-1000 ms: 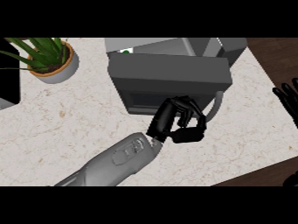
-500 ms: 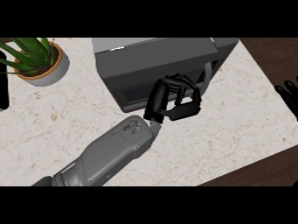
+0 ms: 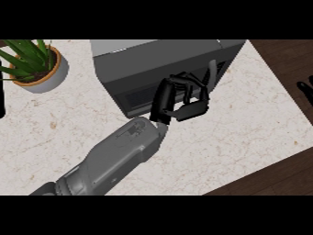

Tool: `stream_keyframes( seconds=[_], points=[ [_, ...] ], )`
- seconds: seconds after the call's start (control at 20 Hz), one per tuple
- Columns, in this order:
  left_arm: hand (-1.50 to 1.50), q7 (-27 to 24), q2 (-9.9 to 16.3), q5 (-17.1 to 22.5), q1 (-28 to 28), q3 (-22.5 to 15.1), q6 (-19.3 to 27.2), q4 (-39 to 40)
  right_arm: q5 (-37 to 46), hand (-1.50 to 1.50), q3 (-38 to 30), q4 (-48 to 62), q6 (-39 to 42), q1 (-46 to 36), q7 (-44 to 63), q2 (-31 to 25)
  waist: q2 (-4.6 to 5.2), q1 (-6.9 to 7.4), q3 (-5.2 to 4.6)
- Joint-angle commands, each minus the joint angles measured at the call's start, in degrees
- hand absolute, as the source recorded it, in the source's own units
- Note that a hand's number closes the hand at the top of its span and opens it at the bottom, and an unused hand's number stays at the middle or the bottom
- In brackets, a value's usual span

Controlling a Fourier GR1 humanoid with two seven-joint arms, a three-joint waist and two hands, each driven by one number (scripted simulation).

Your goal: Pick up the milk, place it into the microwave and close the microwave

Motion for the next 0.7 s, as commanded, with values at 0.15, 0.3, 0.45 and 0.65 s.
stream_keyframes(
  seconds=[0.15,0.3,0.45,0.65],
  points=[
    [1.5,-2.71,0.02,2.78,-3.7,1.78,-0.67,4.14,-2.47,-1.5,-0.25,-0.59,0.06,-1.51,1.9,-1.29,0.7,-0.91,0.04],
    [1.5,-4.16,0.02,3.83,-2.79,1.66,-1.46,4.72,-3.54,-1.5,-0.74,-0.85,0.32,-1.81,2.62,-2.31,0.93,-1.2,0.0],
    [1.5,-4.86,0.02,4.74,-3.98,2.22,-1.44,5.33,-4.44,-1.5,-0.58,-0.88,0.03,-1.72,3.18,-2.13,0.74,-0.89,0.09],
    [1.5,-6.26,0.02,5.66,-3.65,1.55,-1.53,5.74,-5.9,-1.5,-0.91,-1.38,-0.02,-2.67,4.25,-3.17,0.9,-1.48,0.03]
  ],
)
